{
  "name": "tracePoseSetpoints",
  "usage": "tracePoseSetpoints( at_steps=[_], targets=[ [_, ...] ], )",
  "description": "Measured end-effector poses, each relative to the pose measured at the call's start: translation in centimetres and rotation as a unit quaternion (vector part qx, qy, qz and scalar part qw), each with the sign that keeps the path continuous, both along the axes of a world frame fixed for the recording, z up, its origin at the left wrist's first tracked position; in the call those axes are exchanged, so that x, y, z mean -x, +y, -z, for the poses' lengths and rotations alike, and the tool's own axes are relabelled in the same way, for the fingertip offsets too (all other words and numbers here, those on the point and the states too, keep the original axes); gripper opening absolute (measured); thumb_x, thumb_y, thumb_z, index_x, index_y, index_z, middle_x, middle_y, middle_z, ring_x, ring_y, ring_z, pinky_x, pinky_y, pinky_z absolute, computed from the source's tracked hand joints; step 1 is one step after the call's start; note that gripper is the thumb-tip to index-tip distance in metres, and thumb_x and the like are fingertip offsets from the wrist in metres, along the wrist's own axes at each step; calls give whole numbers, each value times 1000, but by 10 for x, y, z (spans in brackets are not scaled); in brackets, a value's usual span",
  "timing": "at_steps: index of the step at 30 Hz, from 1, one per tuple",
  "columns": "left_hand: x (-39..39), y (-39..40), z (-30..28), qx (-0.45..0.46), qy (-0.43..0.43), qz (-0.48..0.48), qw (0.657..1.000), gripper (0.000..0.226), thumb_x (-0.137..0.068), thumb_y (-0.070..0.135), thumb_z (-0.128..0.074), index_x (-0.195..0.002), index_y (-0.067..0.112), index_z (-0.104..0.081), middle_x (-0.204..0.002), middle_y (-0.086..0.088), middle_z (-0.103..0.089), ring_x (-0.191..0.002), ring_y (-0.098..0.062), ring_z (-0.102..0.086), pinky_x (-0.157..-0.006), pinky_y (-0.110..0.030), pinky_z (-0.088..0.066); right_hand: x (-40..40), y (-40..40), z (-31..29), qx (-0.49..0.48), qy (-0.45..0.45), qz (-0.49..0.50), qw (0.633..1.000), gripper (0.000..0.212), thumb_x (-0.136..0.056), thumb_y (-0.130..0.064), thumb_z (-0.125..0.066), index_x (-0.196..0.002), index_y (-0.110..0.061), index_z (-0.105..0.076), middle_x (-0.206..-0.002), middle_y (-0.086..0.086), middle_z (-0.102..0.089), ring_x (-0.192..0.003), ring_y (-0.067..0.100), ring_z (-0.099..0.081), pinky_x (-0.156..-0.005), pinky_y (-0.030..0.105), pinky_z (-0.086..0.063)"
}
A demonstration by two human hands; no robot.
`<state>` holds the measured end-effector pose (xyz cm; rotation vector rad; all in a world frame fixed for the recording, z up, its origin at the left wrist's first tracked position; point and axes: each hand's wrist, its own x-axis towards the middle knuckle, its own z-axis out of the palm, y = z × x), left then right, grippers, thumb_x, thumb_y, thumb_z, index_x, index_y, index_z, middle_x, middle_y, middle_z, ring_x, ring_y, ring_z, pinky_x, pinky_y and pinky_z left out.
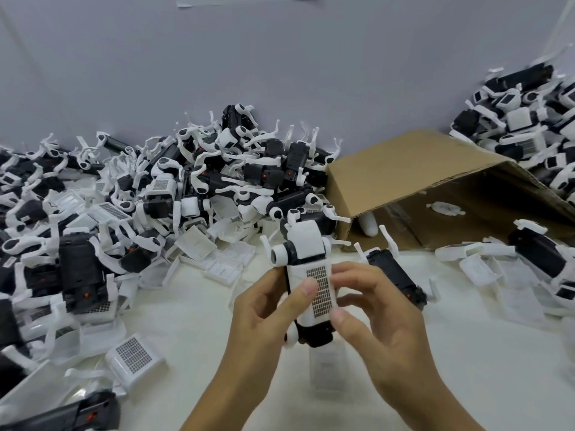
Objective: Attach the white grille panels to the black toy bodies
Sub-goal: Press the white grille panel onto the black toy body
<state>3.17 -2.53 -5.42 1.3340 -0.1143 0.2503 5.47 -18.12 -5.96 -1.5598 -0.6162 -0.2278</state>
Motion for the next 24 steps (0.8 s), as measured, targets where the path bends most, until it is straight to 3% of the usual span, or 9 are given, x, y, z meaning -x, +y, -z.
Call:
tracePoseSetpoints(
  at_steps=[2,5,8,11,14,16,20,24],
  targets=[
    [0,1,0,-5,1,25,1000,38,-79,38,-74,-113,22,-75,-115,-10,-74,-108,-29,-70,-83,-44,-60,-1,0,-3,-31,64,3,997,29,-80,-50,-65,-109,-46,-67,-116,-9,-71,-111,16,-67,-85,30,-58],
    [0,-2,-1,-15,-6,42,999,37,-76,32,-78,-111,20,-77,-112,-10,-75,-109,-29,-70,-88,-36,-58,-5,0,-7,-46,115,-20,992,22,-89,-56,-69,-110,-50,-72,-108,-7,-75,-102,11,-71,-77,21,-58],
    [0,-2,1,-20,-7,29,999,36,-73,33,-79,-107,21,-78,-109,-10,-76,-108,-28,-71,-88,-34,-58,-4,0,-10,-23,91,-7,996,22,-84,-58,-62,-103,-62,-70,-103,-16,-76,-98,6,-71,-76,19,-57],
    [1,-2,4,-22,-14,31,999,34,-76,31,-77,-107,18,-78,-109,-12,-76,-108,-31,-70,-89,-36,-58,-4,-1,-4,-7,50,21,999,26,-85,-67,-61,-107,-57,-71,-99,-6,-73,-97,17,-70,-80,30,-61],
    [-1,-4,5,-32,-6,38,999,35,-79,34,-76,-110,18,-77,-112,-11,-75,-111,-31,-69,-96,-45,-55,-6,-2,-4,-25,71,25,997,20,-86,-60,-65,-104,-58,-72,-99,-7,-75,-99,15,-71,-85,38,-62],
    [-2,-4,5,-37,2,32,999,35,-80,38,-75,-110,20,-77,-112,-9,-75,-112,-29,-68,-95,-42,-56,-6,-1,-3,-22,89,8,996,24,-85,-57,-67,-108,-58,-71,-106,-13,-76,-104,11,-70,-90,40,-59],
    [-2,-1,4,-29,-11,0,1000,32,-80,40,-73,-106,22,-78,-107,-9,-76,-106,-28,-70,-83,-32,-58,-5,-1,-2,-8,76,7,997,46,-85,-37,-70,-131,-34,-65,-108,-8,-77,-103,16,-72,-90,38,-60],
    [-2,-5,4,-4,-4,-1,1000,34,-79,42,-74,-103,17,-80,-104,-12,-77,-102,-30,-72,-83,-34,-59,-2,-2,-4,-20,41,32,998,37,-79,-47,-71,-114,-57,-69,-101,-9,-77,-100,15,-71,-82,26,-60]
  ],
)
